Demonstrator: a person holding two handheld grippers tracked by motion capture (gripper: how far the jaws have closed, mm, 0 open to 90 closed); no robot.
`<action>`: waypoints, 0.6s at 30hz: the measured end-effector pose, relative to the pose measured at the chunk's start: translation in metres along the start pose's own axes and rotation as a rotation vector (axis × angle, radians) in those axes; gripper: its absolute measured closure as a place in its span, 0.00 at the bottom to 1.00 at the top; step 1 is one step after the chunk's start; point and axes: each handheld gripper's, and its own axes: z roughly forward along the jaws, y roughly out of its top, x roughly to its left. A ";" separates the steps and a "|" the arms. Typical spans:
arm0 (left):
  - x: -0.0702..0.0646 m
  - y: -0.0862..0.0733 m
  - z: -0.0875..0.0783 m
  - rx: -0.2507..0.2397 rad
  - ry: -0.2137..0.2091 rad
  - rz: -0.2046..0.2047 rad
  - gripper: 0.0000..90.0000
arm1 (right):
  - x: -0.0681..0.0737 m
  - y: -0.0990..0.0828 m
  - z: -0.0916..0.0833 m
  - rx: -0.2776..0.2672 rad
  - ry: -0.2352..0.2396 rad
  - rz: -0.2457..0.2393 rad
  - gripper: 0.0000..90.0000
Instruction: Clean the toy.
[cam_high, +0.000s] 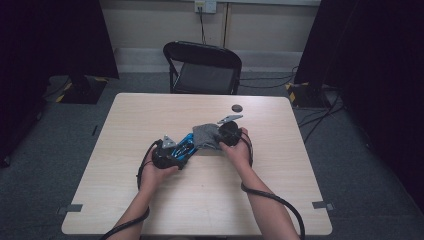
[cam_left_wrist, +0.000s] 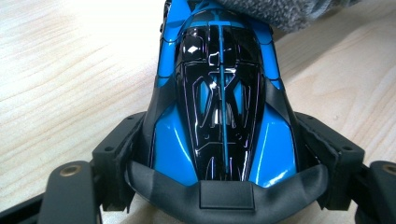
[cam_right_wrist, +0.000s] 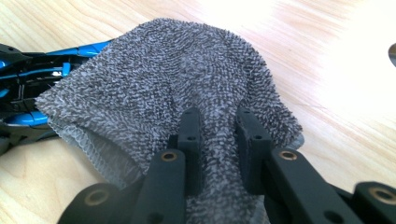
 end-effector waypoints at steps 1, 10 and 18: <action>0.000 0.000 0.000 0.000 0.000 0.000 0.27 | -0.002 -0.001 -0.001 0.000 -0.002 0.001 0.83; 0.000 0.000 0.000 0.000 0.000 0.002 0.27 | -0.013 -0.017 -0.013 -0.028 0.011 0.046 0.83; 0.000 0.000 0.000 0.000 0.000 0.002 0.27 | -0.019 -0.026 -0.029 -0.043 0.009 0.045 0.83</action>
